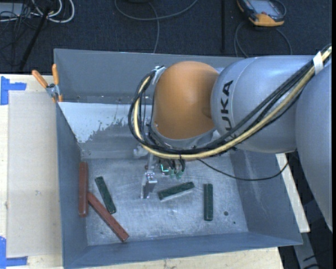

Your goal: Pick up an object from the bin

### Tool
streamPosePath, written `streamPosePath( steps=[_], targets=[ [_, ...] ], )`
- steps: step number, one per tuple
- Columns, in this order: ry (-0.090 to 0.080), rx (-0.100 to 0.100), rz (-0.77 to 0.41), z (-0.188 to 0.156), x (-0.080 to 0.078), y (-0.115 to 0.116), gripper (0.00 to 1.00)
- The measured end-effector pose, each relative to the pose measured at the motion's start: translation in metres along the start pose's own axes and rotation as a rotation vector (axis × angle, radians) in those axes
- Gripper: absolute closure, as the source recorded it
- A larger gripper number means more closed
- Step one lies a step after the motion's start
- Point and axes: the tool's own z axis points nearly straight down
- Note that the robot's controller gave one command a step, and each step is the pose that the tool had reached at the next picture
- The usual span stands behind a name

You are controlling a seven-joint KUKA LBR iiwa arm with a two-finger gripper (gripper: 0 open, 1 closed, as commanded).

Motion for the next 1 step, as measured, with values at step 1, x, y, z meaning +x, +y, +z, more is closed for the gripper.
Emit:
streamPosePath(
  steps=[1],
  targets=[
    [-0.007,-0.001,0.003,-0.0046,-0.0017,-0.0007,0.00]
  ],
)
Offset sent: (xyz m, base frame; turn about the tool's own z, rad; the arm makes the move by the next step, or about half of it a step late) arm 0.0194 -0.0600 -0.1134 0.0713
